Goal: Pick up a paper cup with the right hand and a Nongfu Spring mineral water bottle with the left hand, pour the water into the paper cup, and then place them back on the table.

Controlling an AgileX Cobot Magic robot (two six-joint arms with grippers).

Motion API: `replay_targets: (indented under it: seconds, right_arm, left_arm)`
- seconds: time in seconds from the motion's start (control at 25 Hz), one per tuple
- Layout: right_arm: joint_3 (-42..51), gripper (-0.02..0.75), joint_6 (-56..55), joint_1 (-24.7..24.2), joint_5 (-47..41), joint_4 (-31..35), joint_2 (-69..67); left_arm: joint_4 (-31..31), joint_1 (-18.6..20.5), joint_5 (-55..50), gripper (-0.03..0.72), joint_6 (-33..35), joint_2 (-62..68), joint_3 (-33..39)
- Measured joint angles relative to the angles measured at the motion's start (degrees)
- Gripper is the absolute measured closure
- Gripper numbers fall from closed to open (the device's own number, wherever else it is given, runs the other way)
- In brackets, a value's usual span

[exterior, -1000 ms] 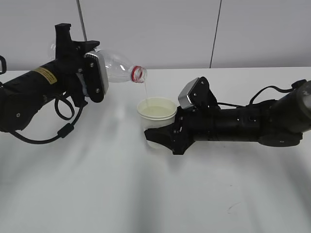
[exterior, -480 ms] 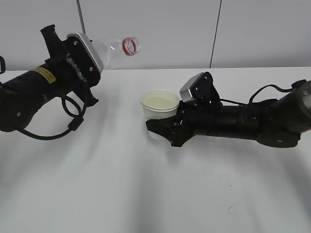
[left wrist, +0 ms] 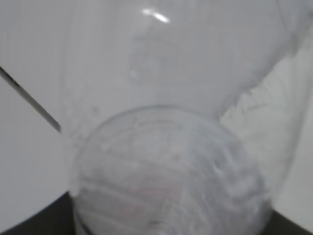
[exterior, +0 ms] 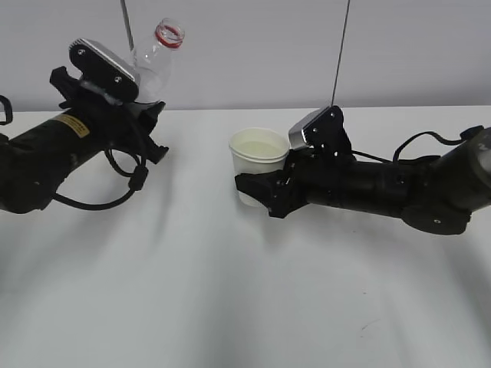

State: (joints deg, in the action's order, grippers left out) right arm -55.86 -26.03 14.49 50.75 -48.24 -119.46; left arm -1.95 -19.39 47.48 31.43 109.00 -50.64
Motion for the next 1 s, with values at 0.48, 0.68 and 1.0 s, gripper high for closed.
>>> replay_targets:
  seconds: [0.48, 0.68, 1.0]
  right_arm:
    - [0.0, 0.239, 2.7, 0.0, -0.2, 7.0, 0.0]
    - [0.0, 0.239, 3.6, 0.0, -0.4, 11.1, -0.1]
    - [0.0, 0.24, 7.7, 0.0, -3.3, 18.7, -0.1]
  left_arm:
    - [0.6, 0.0, 0.7, 0.305, -26.9, 1.6, 0.0]
    - [0.9, 0.0, 4.1, 0.306, -28.2, 2.5, 0.0]
    - [1.9, 0.0, 6.3, 0.306, -28.3, 5.3, 0.0]
